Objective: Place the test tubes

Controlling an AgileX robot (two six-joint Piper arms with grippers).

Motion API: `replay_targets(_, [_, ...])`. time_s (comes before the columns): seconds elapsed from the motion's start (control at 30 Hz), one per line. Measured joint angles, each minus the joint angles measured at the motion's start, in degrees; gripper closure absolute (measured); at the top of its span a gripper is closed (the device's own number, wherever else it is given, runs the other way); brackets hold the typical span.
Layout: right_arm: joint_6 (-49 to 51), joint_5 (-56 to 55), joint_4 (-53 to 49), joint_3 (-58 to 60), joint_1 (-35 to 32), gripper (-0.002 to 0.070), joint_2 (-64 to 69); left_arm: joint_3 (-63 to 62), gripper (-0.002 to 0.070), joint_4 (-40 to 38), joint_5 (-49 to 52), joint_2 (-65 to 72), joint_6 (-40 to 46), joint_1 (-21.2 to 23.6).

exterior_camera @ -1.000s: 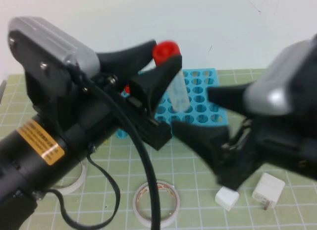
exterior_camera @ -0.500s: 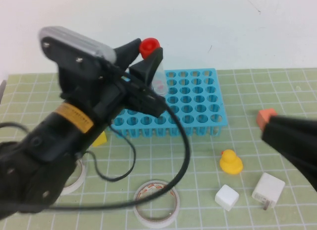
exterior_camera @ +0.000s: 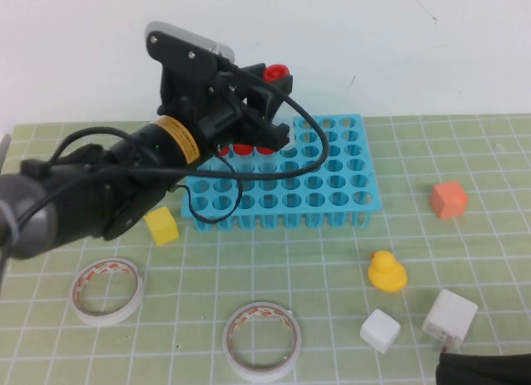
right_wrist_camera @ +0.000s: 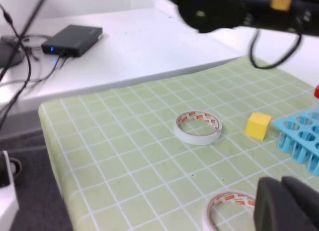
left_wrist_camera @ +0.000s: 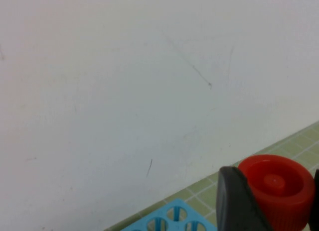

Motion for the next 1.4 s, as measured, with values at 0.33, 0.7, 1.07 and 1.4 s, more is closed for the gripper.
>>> replay_targets(0.33, [-5.18,2.78,-0.23,0.09,0.0,0.0678,-0.13,-8.92,0.0417,2.56,-3.77,12.92,-1.03,0.68])
replay_targets(0.7, [-5.42,3.87,-0.23,0.09,0.0,0.0678,-0.13,-12.12,0.0417,-1.92,-4.02,20.31,7.07,0.68])
replay_targets(1.07, [-5.67,6.12,-0.23,0.09,0.0,0.0678,-0.13,-12.12,0.0417,-5.72,-3.43,20.31,7.7,0.68])
replay_targets(1.4, [-5.67,6.02,-0.23,0.09,0.0,0.0678,-0.13,-12.12,0.0417,-5.46,-2.94,20.9,10.86,0.68])
